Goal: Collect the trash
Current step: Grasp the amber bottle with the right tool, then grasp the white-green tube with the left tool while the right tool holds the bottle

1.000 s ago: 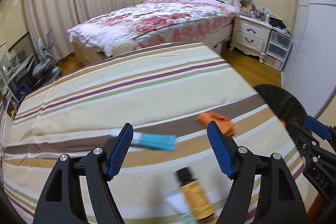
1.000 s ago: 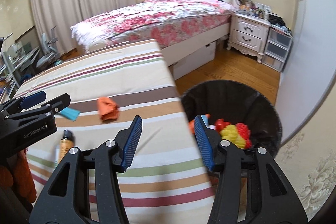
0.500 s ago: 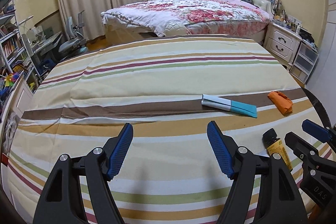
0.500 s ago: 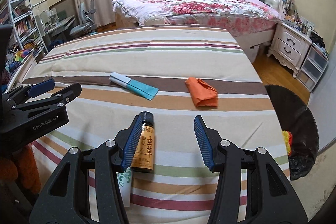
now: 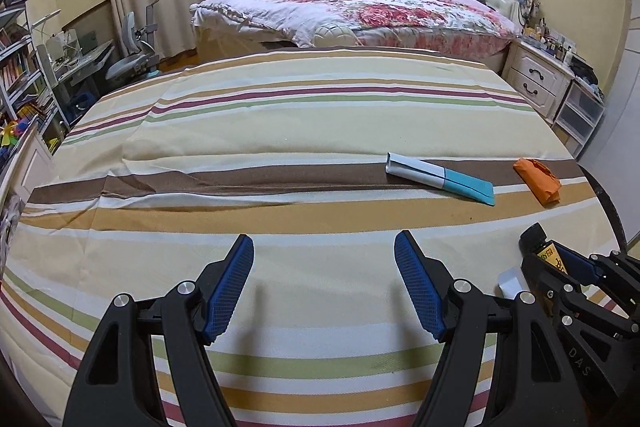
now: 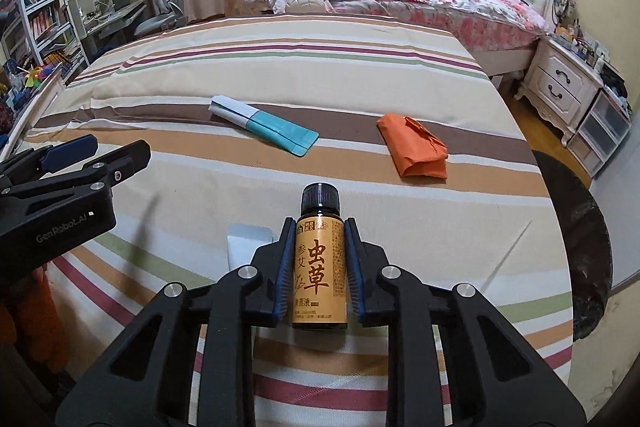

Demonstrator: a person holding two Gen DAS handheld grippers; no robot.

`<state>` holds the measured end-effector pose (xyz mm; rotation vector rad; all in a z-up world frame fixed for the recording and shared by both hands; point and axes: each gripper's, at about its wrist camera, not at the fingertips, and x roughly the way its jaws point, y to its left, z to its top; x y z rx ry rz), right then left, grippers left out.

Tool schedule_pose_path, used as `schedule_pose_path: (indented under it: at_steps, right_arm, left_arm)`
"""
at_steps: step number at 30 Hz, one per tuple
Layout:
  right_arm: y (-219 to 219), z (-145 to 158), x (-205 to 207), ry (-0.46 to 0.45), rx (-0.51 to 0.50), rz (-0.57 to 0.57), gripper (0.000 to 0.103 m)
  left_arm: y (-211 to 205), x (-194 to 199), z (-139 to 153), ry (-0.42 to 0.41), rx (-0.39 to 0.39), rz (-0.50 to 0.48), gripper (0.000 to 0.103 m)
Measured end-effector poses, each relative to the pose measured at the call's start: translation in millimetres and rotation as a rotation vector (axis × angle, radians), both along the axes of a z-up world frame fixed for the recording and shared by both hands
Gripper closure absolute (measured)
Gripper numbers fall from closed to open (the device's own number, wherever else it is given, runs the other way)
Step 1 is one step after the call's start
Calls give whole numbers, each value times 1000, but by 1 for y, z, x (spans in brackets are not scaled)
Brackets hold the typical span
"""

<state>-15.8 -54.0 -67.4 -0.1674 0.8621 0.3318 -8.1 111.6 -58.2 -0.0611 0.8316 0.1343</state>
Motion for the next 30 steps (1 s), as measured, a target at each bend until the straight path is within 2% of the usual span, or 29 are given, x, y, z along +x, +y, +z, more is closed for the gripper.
schedule_pose_path:
  at_steps: [13, 22, 30]
  right_arm:
    - [-35, -2, -15, -27, 10, -56, 80]
    - [-51, -2, -22, -29, 37, -82, 80]
    - [-54, -3, -24, -32, 42, -85, 80]
  left_arm:
    - [-36, -6, 3, 21, -7, -93, 32]
    - [-68, -13, 8, 7, 45, -164, 32]
    - [-89, -10, -6, 70, 42, -254, 32]
